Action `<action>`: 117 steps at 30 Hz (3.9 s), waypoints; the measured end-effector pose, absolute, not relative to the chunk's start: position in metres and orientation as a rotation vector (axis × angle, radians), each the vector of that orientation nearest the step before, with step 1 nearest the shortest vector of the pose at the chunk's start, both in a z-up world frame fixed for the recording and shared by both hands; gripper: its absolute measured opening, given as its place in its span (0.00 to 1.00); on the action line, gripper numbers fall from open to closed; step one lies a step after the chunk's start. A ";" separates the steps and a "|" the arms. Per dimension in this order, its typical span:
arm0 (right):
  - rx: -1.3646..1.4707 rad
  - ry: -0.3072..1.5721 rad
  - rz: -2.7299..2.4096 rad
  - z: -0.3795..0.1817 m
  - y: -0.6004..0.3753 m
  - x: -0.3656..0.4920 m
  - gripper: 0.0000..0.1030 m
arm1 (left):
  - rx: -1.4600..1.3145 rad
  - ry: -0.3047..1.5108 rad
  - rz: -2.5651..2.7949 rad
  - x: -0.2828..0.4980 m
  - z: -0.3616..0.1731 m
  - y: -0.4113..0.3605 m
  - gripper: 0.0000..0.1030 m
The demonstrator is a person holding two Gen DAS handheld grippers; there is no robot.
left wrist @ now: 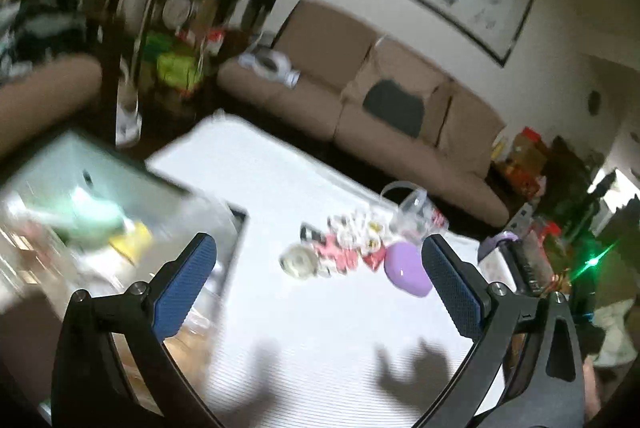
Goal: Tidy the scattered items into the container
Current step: 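Move both tools back over the table items, then grasp the round clear lid with the left tool while the right tool grasps a pink flower clip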
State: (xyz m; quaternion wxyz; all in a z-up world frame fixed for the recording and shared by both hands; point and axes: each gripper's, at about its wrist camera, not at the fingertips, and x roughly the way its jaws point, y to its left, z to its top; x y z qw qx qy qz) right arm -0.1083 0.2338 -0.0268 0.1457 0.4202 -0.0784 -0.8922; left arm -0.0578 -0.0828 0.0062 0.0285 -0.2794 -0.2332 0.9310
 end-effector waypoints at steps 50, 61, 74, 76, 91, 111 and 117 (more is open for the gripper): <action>1.246 0.078 -2.371 -0.128 0.193 -0.258 0.42 | -1.105 -0.214 2.835 -0.247 -0.138 -0.009 0.25; 1.312 0.364 -2.271 -0.169 0.166 -0.255 0.67 | -1.153 -0.196 2.753 -0.242 -0.129 -0.015 0.89; 1.320 0.082 -2.268 -0.155 0.209 -0.268 0.08 | -1.258 -0.099 2.688 -0.250 -0.159 -0.002 0.88; 1.307 0.106 -2.270 -0.150 0.210 -0.266 0.08 | -1.265 -0.095 2.677 -0.250 -0.163 -0.001 0.88; 1.260 -0.078 -2.277 -0.128 0.236 -0.262 0.16 | -1.243 -0.230 2.654 -0.251 -0.160 -0.013 0.57; 1.268 0.144 -2.424 -0.169 0.200 -0.270 0.70 | -1.019 -0.199 2.796 -0.225 -0.078 -0.010 0.57; 1.337 0.219 -2.394 -0.165 0.199 -0.269 0.09 | -0.899 -0.191 2.850 -0.205 -0.037 -0.011 0.57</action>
